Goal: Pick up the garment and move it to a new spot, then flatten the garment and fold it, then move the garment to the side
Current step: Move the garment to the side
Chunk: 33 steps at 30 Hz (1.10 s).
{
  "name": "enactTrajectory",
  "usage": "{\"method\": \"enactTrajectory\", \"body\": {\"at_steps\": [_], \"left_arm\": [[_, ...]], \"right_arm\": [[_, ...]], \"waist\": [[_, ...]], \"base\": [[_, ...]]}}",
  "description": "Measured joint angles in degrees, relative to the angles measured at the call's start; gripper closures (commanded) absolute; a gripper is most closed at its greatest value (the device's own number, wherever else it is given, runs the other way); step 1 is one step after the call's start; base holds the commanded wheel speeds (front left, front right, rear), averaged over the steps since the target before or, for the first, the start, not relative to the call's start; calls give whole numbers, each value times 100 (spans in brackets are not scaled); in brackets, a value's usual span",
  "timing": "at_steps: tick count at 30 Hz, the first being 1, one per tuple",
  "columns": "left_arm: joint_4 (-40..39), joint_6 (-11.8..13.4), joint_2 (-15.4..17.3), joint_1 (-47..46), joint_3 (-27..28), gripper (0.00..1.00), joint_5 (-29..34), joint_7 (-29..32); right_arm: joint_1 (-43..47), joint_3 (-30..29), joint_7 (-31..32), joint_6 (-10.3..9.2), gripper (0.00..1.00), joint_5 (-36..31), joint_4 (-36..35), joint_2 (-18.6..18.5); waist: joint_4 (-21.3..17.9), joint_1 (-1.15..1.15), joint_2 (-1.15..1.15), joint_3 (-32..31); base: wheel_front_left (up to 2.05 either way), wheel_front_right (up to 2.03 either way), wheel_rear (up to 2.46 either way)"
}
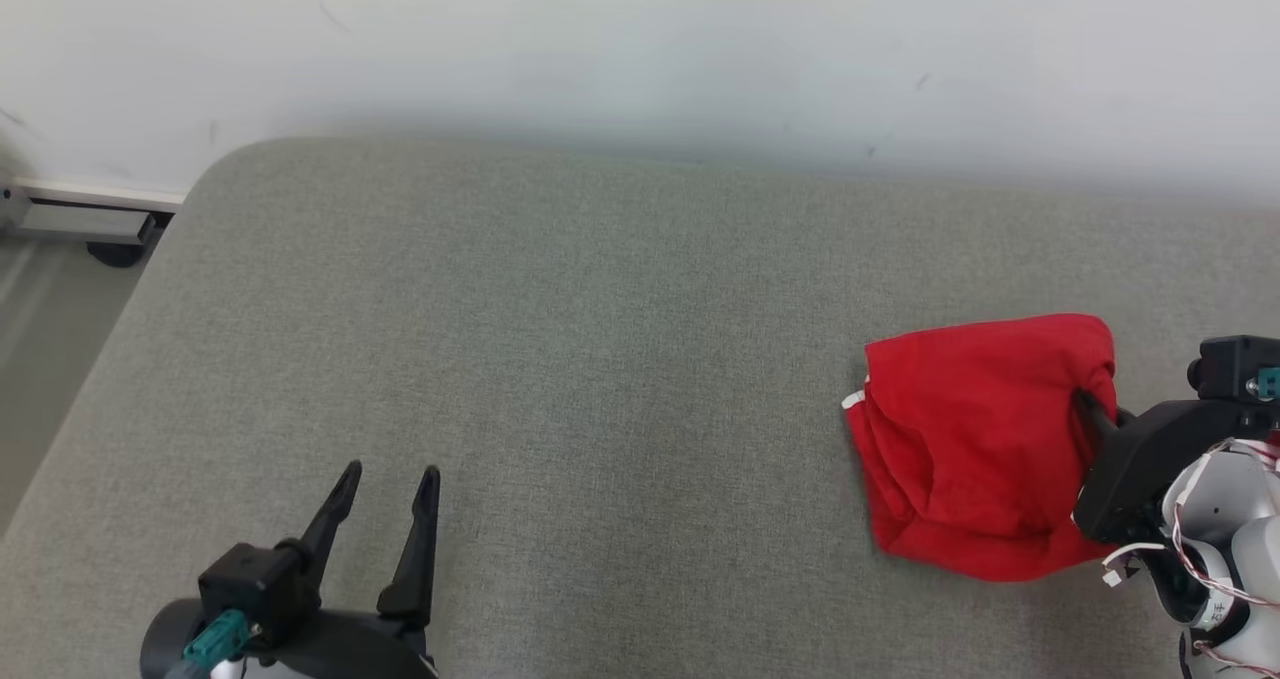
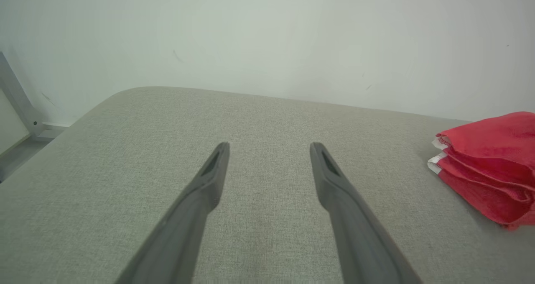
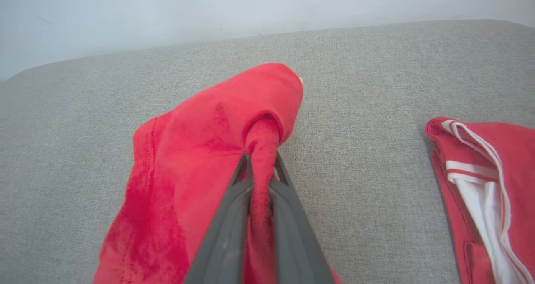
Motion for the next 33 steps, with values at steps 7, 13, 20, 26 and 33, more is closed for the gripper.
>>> {"method": "enactTrajectory", "body": {"at_steps": [7, 13, 20, 26, 33], "left_arm": [[-37, 0, 58, 209, 65, 0, -21, -45], [-130, 8, 132, 300, 91, 0, -21, -65], [-249, 49, 167, 307, 124, 0, -21, -65], [-341, 49, 183, 294, 131, 0, -13, -63], [-359, 49, 155, 231, 96, 0, -12, -54]], "right_arm": [[232, -148, 178, -1, 100, 114, -231, -47], [473, -249, 358, 1, 100, 157, -519, -215], [669, -461, 651, 51, 100, 196, -810, -625], [469, -603, 761, -12, 100, -46, -895, -981], [395, -690, 890, -59, 100, -177, -896, -1145]], "waist": [[-20, 0, 0, -128], [-101, 0, 0, -112], [-229, 0, 0, -37], [-363, 0, 0, 74], [-435, 0, 0, 207]], "base": [[0, 0, 0], [0, 0, 0], [0, 0, 0], [0, 0, 0], [0, 0, 0]]}}
